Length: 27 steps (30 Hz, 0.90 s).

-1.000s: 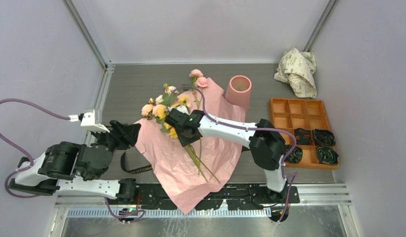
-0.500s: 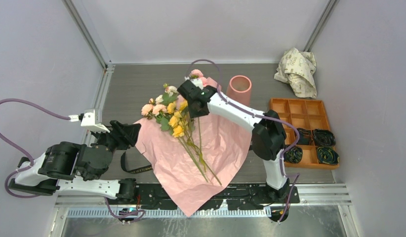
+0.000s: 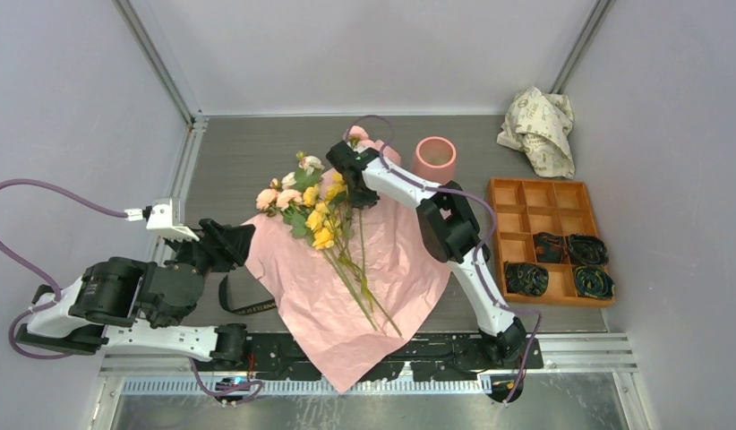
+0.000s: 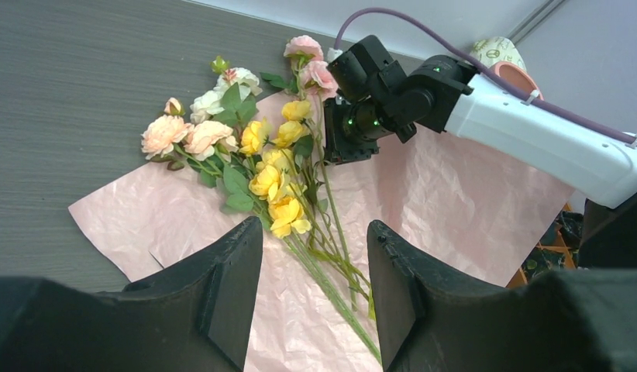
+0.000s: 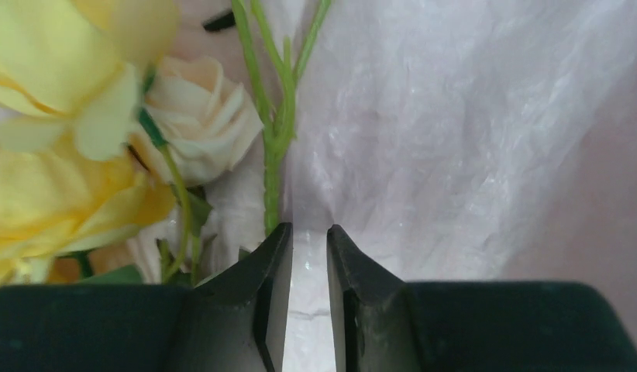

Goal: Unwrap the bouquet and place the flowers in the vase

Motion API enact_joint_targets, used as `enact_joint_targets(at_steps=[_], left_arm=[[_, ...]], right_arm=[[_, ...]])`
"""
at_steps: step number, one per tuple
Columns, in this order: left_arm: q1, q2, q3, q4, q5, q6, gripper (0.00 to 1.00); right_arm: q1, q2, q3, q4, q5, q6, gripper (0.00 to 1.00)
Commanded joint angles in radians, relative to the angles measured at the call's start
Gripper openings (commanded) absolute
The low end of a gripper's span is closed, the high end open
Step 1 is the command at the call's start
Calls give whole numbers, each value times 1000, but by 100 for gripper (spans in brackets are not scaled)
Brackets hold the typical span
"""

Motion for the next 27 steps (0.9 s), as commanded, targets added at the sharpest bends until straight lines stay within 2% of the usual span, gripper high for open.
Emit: enact_joint_targets(at_steps=[1,8,13,27], left_arm=[[-3,-4,20,-5,-34,-35,53],[-3,-7,14,-39,-36,-77,53],[-3,-12,3,-39,-37,-81,53],[-3,6,17,-43,-35,-82,53]], right_arm=[[-18,-6,86,-1,-6,-4,29],[-20,-38,20,52,-25,14,32],[-20,-6,64,25,-34,14,33],[-18,-70,31,47,-49,44,35]])
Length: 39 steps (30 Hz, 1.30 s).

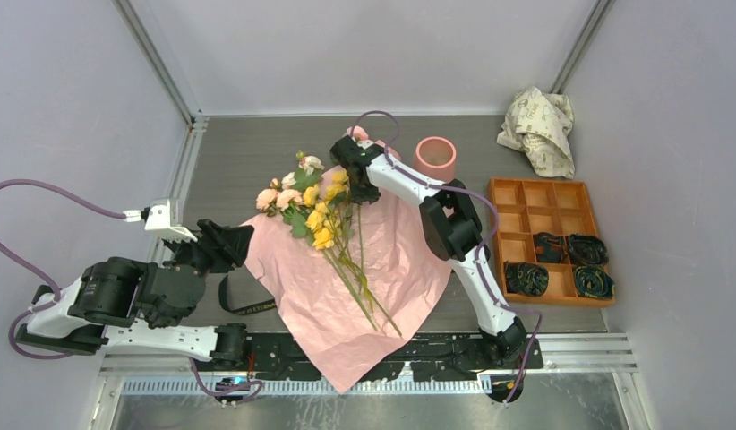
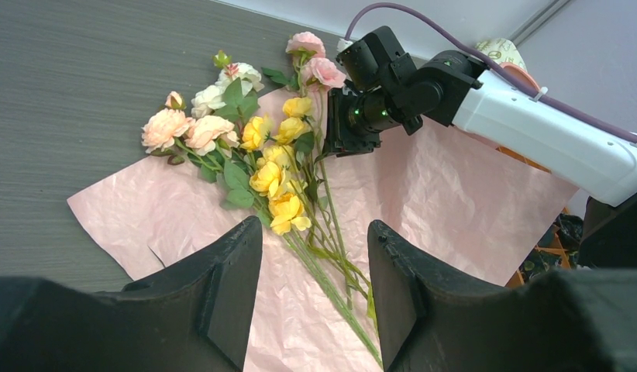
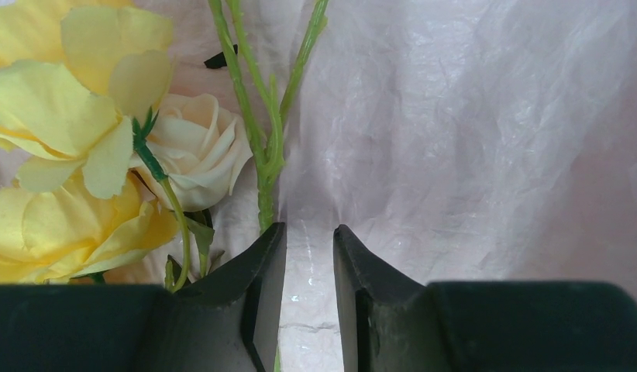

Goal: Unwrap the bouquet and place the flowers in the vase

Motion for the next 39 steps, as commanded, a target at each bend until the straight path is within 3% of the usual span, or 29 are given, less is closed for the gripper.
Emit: enact_joint_targets(at_steps=[1,15,35,39], left_arm=[[-2,9,16,4,-33,-24,53],[-3,18,18,13,-34,-21,54],[-3,3,10,10,-24,-28,54],[-3,4,12,11,-26,-27,54]], right_arm=[[3,-82,4,23,-11,27,35],[7,-135,-30,40,-23,34,36],[4,3,30,35,-65,40,35],[-1,15,25,36,-65,45,30]])
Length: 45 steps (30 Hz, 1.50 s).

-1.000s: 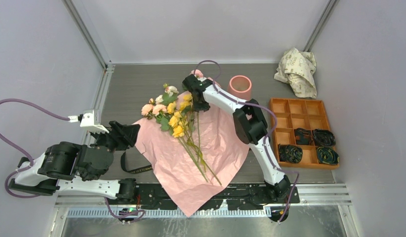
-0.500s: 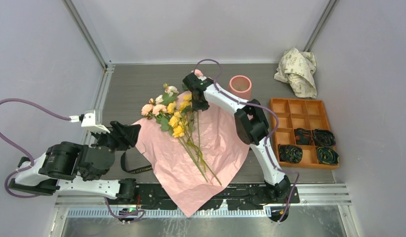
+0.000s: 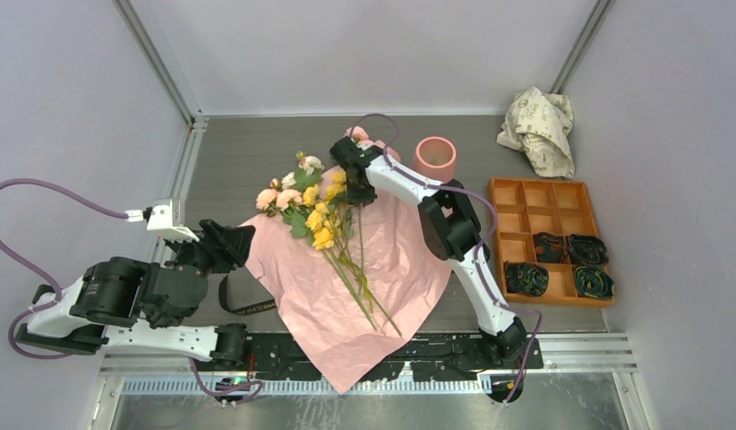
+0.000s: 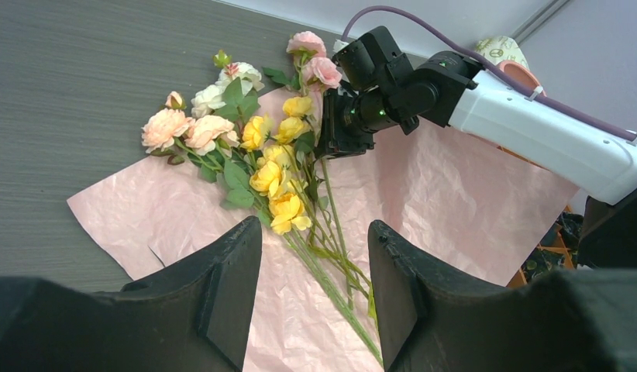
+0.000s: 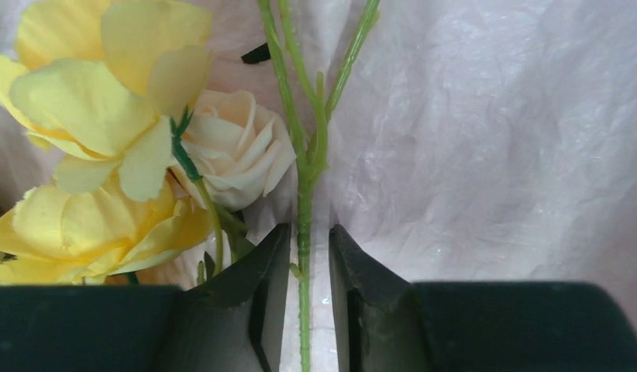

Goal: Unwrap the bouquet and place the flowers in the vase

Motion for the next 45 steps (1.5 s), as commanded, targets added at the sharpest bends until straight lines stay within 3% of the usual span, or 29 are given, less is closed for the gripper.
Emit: enact_joint_targets(at_steps=[1,3,6,18,28,35,40,45], left_arm=[[-3,-5,12,10,-26,-26,54],[-3,-5,14,10,-27,-24,54],[-3,-5,16,12,-28,-20,54],[-3,2,31,26,-37,13,54],[-3,0,38,78,-44,83,54],[-3,19,34,161,-52,162,55],[-3,57,63,164,-41,181,55],[-3,76,68,192,-32,198,55]], right_arm=[[-3,6,27,8,-2,15,26],[-6,6,25,10,-5,14,11],[-11,-3,27,10,-2,11,1],[-9,-288,5,-10,148,-83,1],[44,-605,-17,116,255,-328,1],[89,-859,-124,430,441,-542,1],[92,-996,-291,781,560,-746,1],[89,-1030,-403,1139,575,-954,1]])
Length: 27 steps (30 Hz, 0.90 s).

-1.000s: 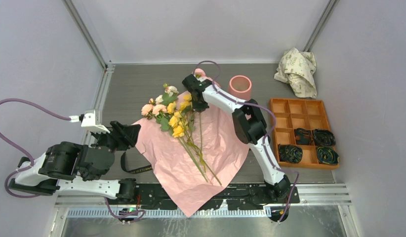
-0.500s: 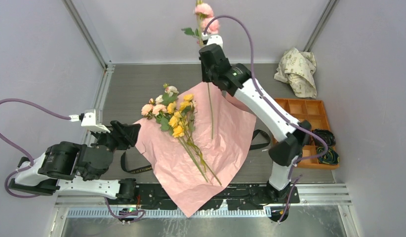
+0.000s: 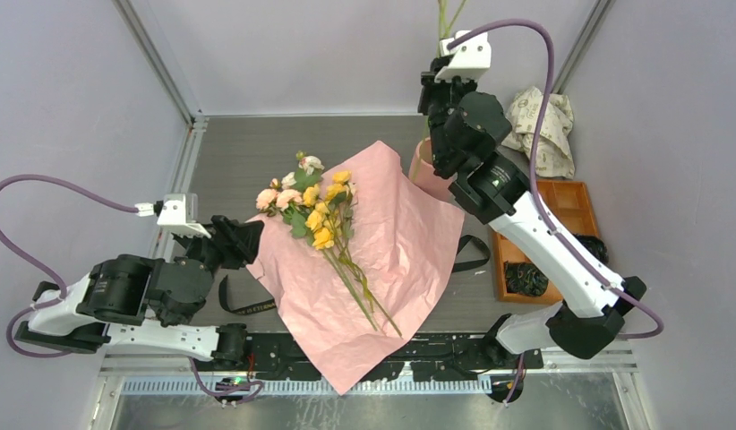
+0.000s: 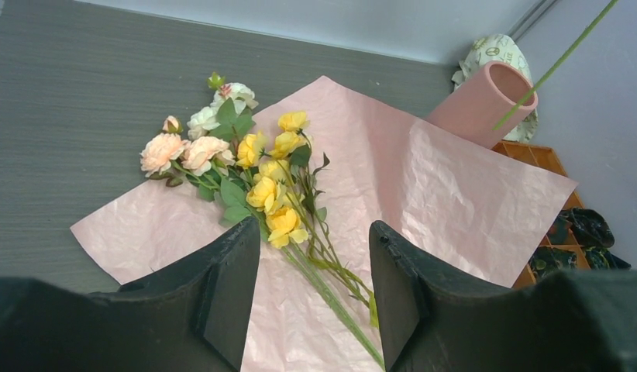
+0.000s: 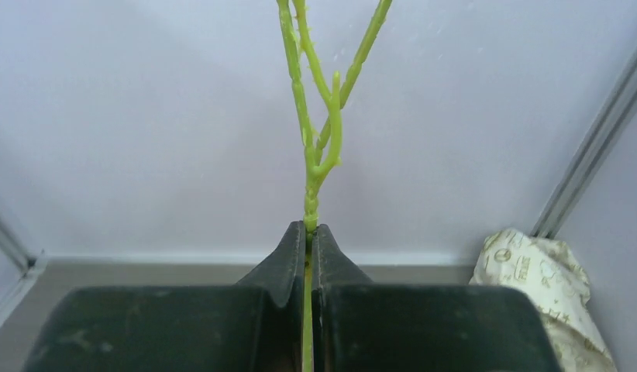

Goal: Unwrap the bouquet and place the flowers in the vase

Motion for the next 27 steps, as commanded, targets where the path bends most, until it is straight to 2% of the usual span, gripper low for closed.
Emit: enact_joint_targets(at_steps=[1,8,15,27], left_arm=[[-3,19,33,73,-20,31,55],[-3,18,34,77,-19,32,55],[-3,17,32,79,-30,34,55],[-3,18,21,88,-16,29,55]], right_arm=[[0,-3,-57,419,58,-253,1],[-7,33,-10,546,30,-369,1],[-18,34,24,540,11,-402,1],[-78,-49,-199,542,18,-269,1]])
